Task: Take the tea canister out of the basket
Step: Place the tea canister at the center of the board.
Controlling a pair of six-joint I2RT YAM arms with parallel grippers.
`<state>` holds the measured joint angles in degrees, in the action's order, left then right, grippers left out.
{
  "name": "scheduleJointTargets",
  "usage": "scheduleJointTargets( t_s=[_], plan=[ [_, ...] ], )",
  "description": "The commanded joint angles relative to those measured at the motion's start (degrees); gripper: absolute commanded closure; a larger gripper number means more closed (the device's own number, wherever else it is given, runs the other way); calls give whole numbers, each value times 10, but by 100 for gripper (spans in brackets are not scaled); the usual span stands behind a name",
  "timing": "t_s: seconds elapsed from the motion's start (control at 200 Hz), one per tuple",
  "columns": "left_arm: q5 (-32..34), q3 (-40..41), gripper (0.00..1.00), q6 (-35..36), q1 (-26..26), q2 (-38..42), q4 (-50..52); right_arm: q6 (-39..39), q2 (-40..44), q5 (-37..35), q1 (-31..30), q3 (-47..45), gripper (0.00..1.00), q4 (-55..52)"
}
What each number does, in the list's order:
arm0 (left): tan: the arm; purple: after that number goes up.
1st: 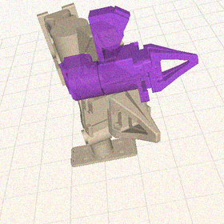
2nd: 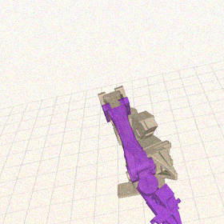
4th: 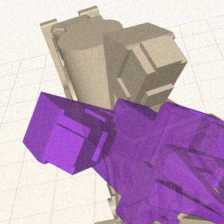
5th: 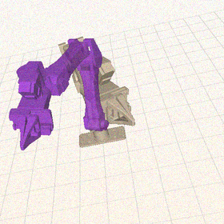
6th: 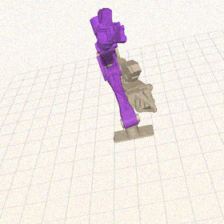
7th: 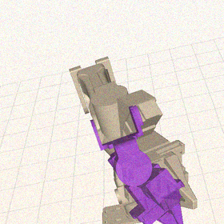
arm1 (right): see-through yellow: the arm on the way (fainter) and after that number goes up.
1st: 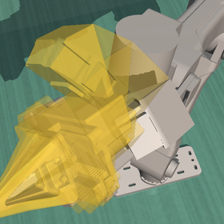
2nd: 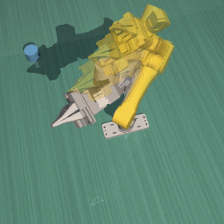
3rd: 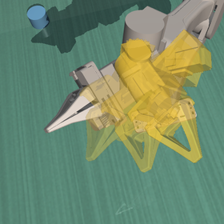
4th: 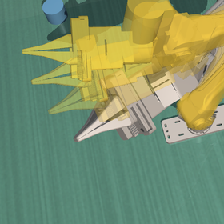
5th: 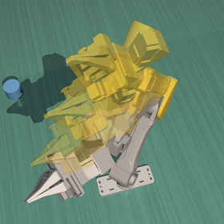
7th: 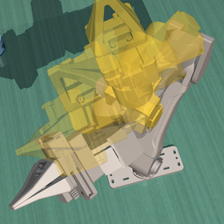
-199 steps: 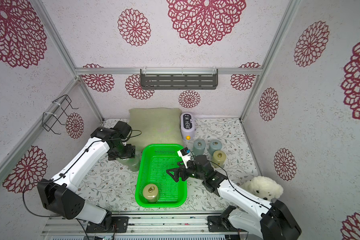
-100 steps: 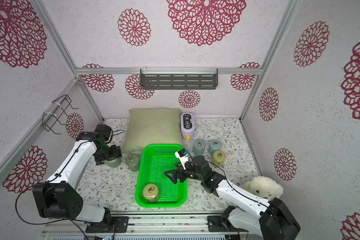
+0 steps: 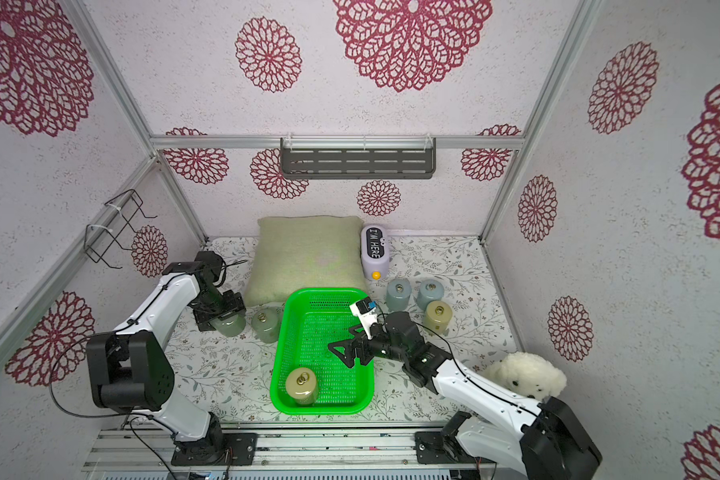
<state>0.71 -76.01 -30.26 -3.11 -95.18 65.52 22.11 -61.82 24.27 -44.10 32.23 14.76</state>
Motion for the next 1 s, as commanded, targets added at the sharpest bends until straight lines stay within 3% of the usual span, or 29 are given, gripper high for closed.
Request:
scheduleJointTargets(
  t_s=[0.0, 0.595, 0.996],
  plan=[
    [6, -17, 19, -3, -7, -17, -15, 6, 17, 10, -5, -1, 1, 16],
    [8, -43, 19, -4, -22, -114, -42, 12, 12, 14, -6, -1, 1, 24],
    [-4, -27, 19, -14, -24, -139, -80, 14, 0, 15, -6, -3, 1, 32]
  ],
)
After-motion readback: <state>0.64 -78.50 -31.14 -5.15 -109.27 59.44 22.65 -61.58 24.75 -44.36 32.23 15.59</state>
